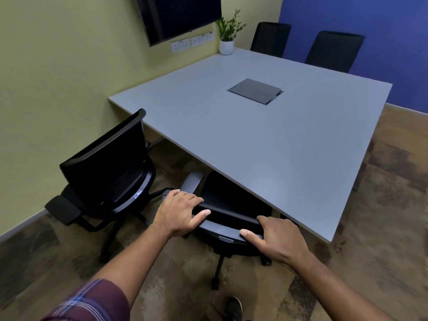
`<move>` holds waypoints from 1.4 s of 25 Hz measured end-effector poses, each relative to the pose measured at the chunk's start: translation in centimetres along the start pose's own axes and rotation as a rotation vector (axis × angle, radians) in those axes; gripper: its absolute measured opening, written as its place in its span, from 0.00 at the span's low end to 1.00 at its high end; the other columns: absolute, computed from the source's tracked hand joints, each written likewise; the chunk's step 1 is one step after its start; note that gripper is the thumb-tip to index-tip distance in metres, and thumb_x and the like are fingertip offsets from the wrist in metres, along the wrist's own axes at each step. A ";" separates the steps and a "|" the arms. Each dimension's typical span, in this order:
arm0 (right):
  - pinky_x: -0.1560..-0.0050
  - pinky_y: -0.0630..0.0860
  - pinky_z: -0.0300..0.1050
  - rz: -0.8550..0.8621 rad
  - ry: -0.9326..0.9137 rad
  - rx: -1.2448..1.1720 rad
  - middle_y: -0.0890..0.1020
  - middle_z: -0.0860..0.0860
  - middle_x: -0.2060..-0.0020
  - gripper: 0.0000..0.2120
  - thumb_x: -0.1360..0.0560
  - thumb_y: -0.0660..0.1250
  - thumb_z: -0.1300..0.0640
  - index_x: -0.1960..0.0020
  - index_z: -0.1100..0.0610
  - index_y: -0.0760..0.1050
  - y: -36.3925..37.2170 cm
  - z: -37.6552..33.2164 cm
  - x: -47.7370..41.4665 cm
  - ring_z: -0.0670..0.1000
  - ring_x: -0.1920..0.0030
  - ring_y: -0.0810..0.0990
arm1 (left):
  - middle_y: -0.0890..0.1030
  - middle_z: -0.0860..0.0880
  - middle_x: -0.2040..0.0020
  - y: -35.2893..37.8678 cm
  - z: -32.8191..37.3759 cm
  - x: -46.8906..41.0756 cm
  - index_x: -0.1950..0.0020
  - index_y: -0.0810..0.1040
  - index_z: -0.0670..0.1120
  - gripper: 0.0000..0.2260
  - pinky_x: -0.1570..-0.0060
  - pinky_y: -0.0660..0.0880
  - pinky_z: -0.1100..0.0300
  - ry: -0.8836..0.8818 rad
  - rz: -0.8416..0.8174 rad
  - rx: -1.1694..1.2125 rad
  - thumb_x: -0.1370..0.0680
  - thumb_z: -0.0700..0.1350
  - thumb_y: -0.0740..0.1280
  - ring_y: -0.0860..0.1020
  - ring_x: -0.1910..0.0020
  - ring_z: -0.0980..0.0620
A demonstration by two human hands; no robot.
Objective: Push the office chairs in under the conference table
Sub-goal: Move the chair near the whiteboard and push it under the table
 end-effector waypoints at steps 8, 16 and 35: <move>0.61 0.74 0.50 0.024 0.100 0.013 0.76 0.46 0.66 0.38 0.24 0.40 0.16 0.58 0.47 0.70 -1.0 1.4 -3.2 0.47 0.65 0.75 | 0.85 0.55 0.35 0.6 -0.7 -7.6 0.30 0.83 0.52 0.32 0.26 0.69 0.46 0.136 -0.049 0.006 0.16 0.70 0.51 0.80 0.33 0.52; 0.60 0.79 0.49 0.034 0.207 -0.009 0.76 0.45 0.65 0.38 0.23 0.40 0.16 0.56 0.46 0.72 -0.7 3.7 -6.2 0.46 0.65 0.75 | 0.85 0.53 0.34 1.4 -0.6 -14.4 0.30 0.83 0.52 0.31 0.24 0.67 0.44 0.234 -0.073 0.008 0.16 0.69 0.52 0.80 0.32 0.50; 0.54 0.78 0.46 0.086 0.434 -0.051 0.87 0.44 0.51 0.43 0.23 0.42 0.16 0.41 0.45 0.82 -0.9 4.2 -10.1 0.47 0.55 0.82 | 0.87 0.51 0.42 2.1 -2.3 -21.6 0.36 0.84 0.51 0.34 0.32 0.71 0.45 0.406 -0.076 0.010 0.16 0.72 0.48 0.82 0.41 0.47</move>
Point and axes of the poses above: each hand's wrist, its own x-axis away from the middle knuckle, its own y-axis out of the palm, z = x × y, the point moved 9 cm from there along -x, towards the middle knuckle
